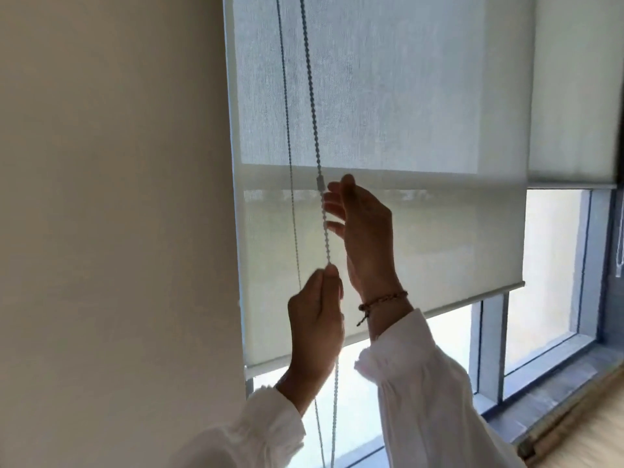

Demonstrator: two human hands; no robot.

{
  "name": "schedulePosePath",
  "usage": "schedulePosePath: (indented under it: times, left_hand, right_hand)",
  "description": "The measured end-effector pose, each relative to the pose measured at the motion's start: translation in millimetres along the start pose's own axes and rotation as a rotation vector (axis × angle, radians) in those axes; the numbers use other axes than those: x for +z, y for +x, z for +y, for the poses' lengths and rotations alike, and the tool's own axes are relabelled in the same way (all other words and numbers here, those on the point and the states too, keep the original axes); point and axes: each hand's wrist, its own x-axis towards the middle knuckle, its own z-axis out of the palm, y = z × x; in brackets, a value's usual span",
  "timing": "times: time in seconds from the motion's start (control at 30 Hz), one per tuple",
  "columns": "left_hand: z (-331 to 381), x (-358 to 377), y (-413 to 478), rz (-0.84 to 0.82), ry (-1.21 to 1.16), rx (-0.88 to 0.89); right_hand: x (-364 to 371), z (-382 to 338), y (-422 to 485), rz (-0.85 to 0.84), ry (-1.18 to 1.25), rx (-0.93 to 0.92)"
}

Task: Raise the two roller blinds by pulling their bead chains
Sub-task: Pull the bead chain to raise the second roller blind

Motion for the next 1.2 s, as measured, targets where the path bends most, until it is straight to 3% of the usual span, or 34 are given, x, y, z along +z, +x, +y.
schedulePosePath:
  times: [0.13, 0.3, 0.43, 0.6, 0.77, 0.87, 1.0, 1.1, 1.2]
  left_hand:
    - [-19, -8, -27, 0.020, 0.072, 0.052]
    - [-15, -11, -38, 0.005, -0.187, -0.247]
    - [-7, -15, -12, -0.066, -0.383, -0.337]
    - [21, -22, 37, -0.185, -0.336, -0.208]
    - [74, -15, 65, -0.301, -0.488, -0.095]
    - [89, -2, 68, -0.134, -0.603, -0.157]
    - [90, 11, 66, 0.050, -0.585, -0.109]
    - [86, 11, 64, 0.060, -0.547, -0.062]
    - [71, 9, 58, 0.040, -0.498, -0.040]
  right_hand:
    - [14, -20, 3, -0.134, 0.048, 0.038]
    - [21, -26, 2, 0.050, -0.007, -0.055]
    - [19, -32, -9, 0.112, -0.048, -0.211]
    - [7, 0, -42, 0.158, -0.197, -0.285]
    - [-9, 51, -83, 0.171, -0.226, -0.340]
    - [-13, 59, -92, 0.129, -0.216, -0.370]
    - [-19, 62, -80, 0.055, -0.121, -0.230]
    - [-27, 54, -59, 0.012, 0.015, -0.014]
    - [-33, 37, -34, -0.024, 0.256, 0.066]
